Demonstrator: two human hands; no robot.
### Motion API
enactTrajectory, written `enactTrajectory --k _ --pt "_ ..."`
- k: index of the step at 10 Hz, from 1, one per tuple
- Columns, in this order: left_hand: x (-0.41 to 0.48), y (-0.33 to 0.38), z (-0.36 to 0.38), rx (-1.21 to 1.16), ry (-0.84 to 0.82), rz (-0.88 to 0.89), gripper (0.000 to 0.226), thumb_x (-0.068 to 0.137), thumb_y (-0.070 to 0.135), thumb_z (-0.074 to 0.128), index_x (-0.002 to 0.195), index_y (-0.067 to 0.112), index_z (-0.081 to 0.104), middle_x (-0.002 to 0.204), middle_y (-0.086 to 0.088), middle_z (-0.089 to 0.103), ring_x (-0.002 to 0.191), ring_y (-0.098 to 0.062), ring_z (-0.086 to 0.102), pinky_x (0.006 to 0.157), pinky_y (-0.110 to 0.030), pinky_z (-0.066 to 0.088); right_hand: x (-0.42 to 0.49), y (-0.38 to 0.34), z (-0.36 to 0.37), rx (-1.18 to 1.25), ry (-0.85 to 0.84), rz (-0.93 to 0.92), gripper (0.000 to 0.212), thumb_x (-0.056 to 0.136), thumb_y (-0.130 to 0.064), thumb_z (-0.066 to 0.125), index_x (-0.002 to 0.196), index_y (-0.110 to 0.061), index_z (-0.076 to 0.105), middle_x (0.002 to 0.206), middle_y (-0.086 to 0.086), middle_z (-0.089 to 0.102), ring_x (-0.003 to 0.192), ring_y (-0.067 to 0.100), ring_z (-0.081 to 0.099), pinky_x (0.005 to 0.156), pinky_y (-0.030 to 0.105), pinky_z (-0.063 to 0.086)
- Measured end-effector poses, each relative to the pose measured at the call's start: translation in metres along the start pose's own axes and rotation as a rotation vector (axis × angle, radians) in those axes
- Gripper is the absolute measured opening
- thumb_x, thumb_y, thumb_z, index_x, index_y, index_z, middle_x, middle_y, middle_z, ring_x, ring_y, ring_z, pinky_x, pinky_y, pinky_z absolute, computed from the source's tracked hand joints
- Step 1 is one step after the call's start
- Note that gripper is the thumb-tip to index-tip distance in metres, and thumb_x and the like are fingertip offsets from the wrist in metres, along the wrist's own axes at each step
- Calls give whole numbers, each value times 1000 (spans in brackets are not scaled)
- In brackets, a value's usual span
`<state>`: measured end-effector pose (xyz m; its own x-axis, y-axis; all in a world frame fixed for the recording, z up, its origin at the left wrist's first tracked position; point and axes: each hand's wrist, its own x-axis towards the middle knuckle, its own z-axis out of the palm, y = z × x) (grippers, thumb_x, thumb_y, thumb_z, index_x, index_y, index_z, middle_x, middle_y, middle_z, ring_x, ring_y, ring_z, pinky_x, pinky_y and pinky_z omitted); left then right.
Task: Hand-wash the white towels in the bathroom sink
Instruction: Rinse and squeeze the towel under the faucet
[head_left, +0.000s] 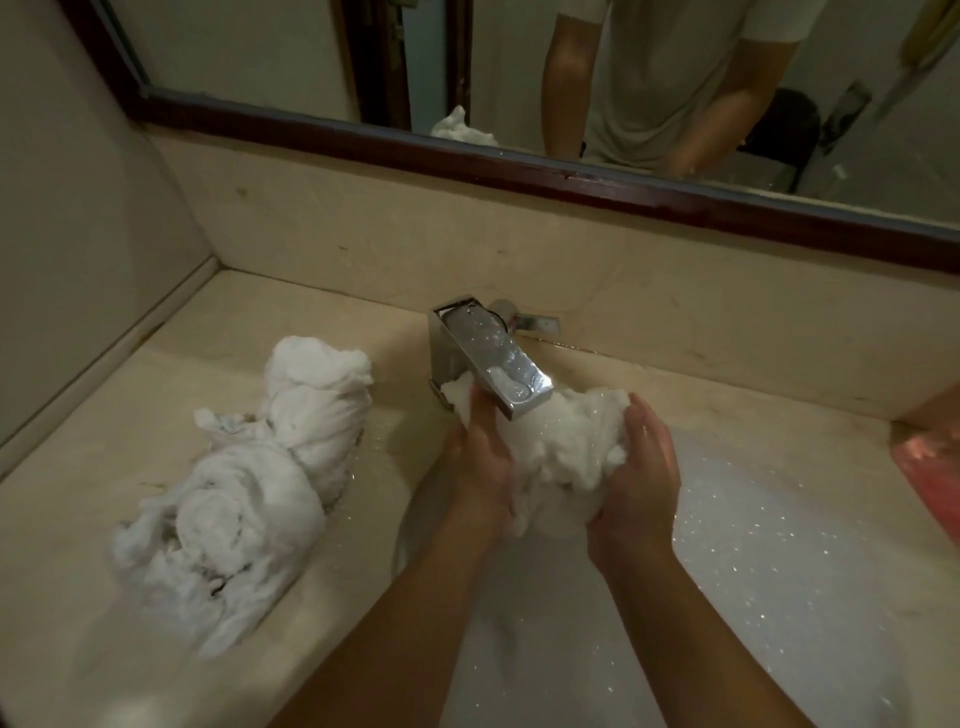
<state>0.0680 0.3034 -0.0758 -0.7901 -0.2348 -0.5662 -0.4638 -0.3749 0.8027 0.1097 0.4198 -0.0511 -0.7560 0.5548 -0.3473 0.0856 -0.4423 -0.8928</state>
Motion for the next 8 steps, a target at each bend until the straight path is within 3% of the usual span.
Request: enactTrajectory --k 1,2,3,4,5,6,7,8 --pt "18 -10 3 -225 -25 42 47 102 5 54 148 10 49 132 -23 62 121 -39 60 101 -43 49 0 2 5 19 22 -3 16 105 -36 60 117 -40 71 129 -6 72 121 17 69 98 40 59" --pt "13 -5 8 -203 -58 136 74 76 67 80 128 16 73 125 -11 74 119 -32 70 110 -56 50 -4 5 13 22 11 5 22 108 -37 58 128 -37 66 125 -10 70 111 6 72 84 29 62" --pt "4 6 -2 -307 -97 145 68 87 72 65 128 18 73 125 -8 75 121 -29 69 110 -53 50 -7 16 21 12 21 14 21 106 -37 62 126 -34 69 124 -7 73 113 11 72 91 34 62" --pt "8 8 -19 -321 -89 156 60 90 65 64 127 18 72 124 -9 75 121 -28 70 111 -50 49 -10 25 33 18 29 35 20 105 -37 63 123 -32 70 124 -6 73 118 15 70 99 35 58" --pt "15 4 -34 -352 -96 159 84 69 73 75 130 16 72 128 -15 73 123 -34 68 112 -59 47 -15 31 44 29 35 59 31 108 -36 56 135 -24 63 118 -5 73 100 9 73 78 25 60" --pt "12 4 -40 -358 -81 163 77 72 68 72 126 14 74 124 -16 74 120 -36 69 110 -62 48 -14 33 56 79 102 126 49 108 -40 55 146 -10 49 121 10 70 89 16 71 65 29 59" --pt "13 1 -38 -433 -57 137 72 77 62 70 131 14 71 124 -14 75 118 -34 71 109 -59 50 -12 27 65 54 143 165 48 106 -52 55 143 -25 43 123 2 61 101 14 62 84 36 57" --pt "13 0 -31 -411 -11 124 93 68 87 68 134 22 69 127 -9 74 119 -28 70 109 -56 51 -13 30 63 -40 72 142 38 105 -56 54 136 -35 49 133 1 62 116 20 63 105 48 55"
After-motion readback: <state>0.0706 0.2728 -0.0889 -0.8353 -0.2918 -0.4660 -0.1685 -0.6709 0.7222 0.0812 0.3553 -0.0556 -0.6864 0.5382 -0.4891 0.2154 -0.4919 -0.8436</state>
